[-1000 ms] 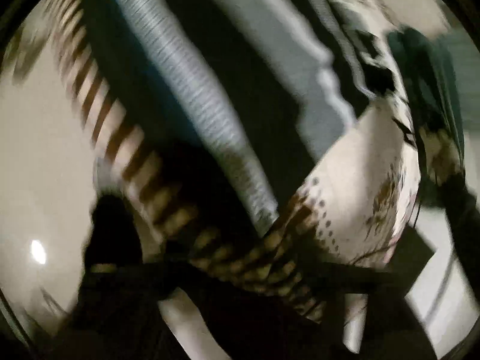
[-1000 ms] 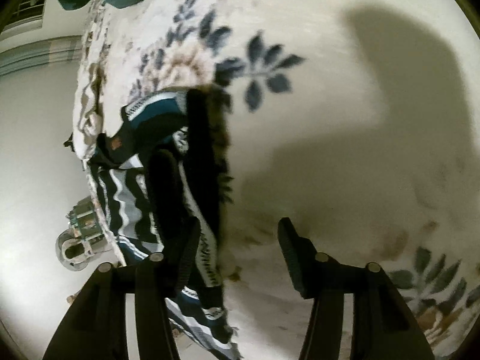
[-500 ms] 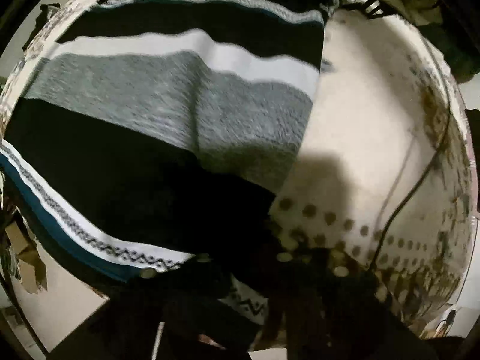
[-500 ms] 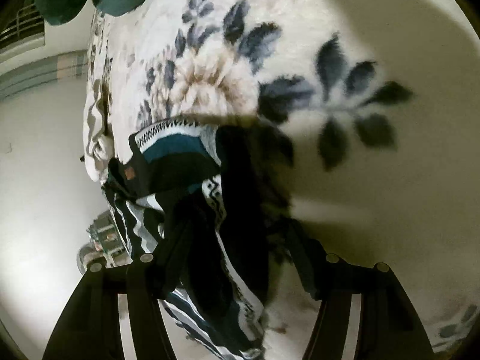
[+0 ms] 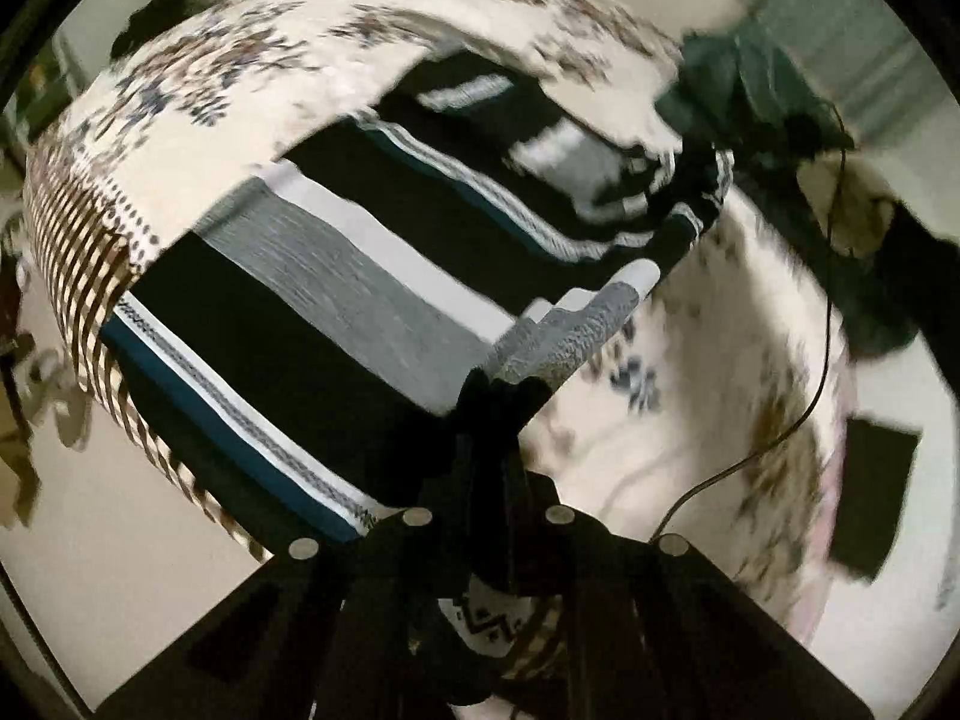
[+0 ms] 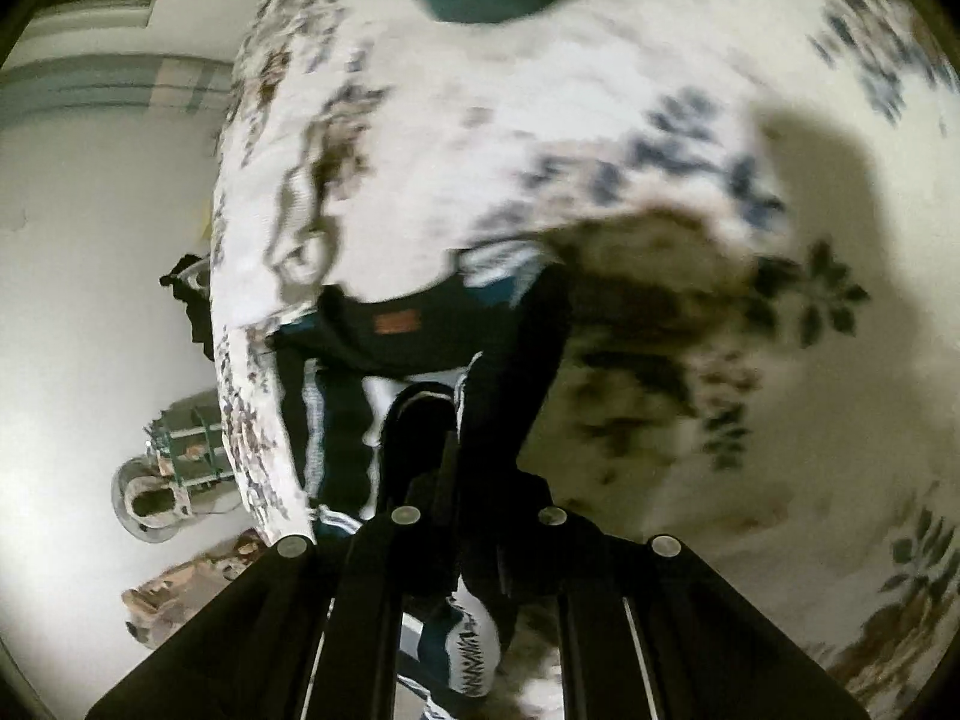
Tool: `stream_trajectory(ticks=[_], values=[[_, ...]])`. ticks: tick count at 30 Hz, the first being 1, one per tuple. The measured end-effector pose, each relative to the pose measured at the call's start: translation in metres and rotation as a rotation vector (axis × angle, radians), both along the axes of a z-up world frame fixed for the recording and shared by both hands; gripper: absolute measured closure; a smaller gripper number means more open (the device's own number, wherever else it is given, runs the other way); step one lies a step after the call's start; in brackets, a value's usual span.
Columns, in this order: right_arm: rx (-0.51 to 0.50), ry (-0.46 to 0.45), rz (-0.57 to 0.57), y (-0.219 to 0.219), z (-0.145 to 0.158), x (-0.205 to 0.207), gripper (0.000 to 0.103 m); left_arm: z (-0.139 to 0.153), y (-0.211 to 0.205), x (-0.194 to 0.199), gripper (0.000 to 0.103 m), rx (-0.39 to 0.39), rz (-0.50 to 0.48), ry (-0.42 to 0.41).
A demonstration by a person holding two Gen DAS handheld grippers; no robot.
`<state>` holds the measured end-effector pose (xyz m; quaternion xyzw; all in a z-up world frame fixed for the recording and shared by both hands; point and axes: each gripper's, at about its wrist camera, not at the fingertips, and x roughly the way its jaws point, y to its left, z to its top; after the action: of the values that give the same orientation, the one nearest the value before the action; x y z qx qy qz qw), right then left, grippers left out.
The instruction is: Fold small clothes
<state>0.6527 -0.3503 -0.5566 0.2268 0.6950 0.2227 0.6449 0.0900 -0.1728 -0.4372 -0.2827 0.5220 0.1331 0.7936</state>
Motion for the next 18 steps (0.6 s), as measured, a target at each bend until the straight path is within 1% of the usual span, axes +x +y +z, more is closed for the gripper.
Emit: stream_trajectory(ticks=[3,4,5,7,9,11,12,15,18], values=[[-0.049,-0.043,0.038,0.062,0.027,0.003,0.095,0.001,0.044,-0.007,0.098,-0.044,0.046,-0.030],[-0.074,-0.060,0.050,0.090,0.035,0.004,0.095,-0.002,0.057,-0.009,0.098,-0.063,0.061,-0.040],[-0.087,-0.071,0.059,0.109,0.039,0.005,0.095,-0.007,0.078,-0.013,0.098,-0.092,0.072,-0.046],[-0.140,-0.095,0.077,0.162,0.042,0.006,0.095,-0.015,0.110,-0.020,0.098,-0.119,0.090,-0.056],[-0.190,-0.104,0.092,0.209,0.040,0.007,0.095,-0.025,0.145,-0.027,0.098,-0.154,0.108,-0.059],[-0.248,-0.111,0.115,0.267,0.032,0.008,0.095,-0.036,0.176,-0.035,0.098,-0.193,0.129,-0.054],[-0.261,-0.113,0.122,0.285,0.029,0.008,0.095,-0.040,0.189,-0.037,0.098,-0.209,0.138,-0.053],[-0.341,-0.139,0.177,0.360,0.012,0.007,0.095,-0.063,0.235,-0.043,0.098,-0.247,0.169,-0.045],[-0.411,-0.154,0.219,0.409,-0.010,0.005,0.095,-0.086,0.268,-0.045,0.098,-0.266,0.180,-0.032]])
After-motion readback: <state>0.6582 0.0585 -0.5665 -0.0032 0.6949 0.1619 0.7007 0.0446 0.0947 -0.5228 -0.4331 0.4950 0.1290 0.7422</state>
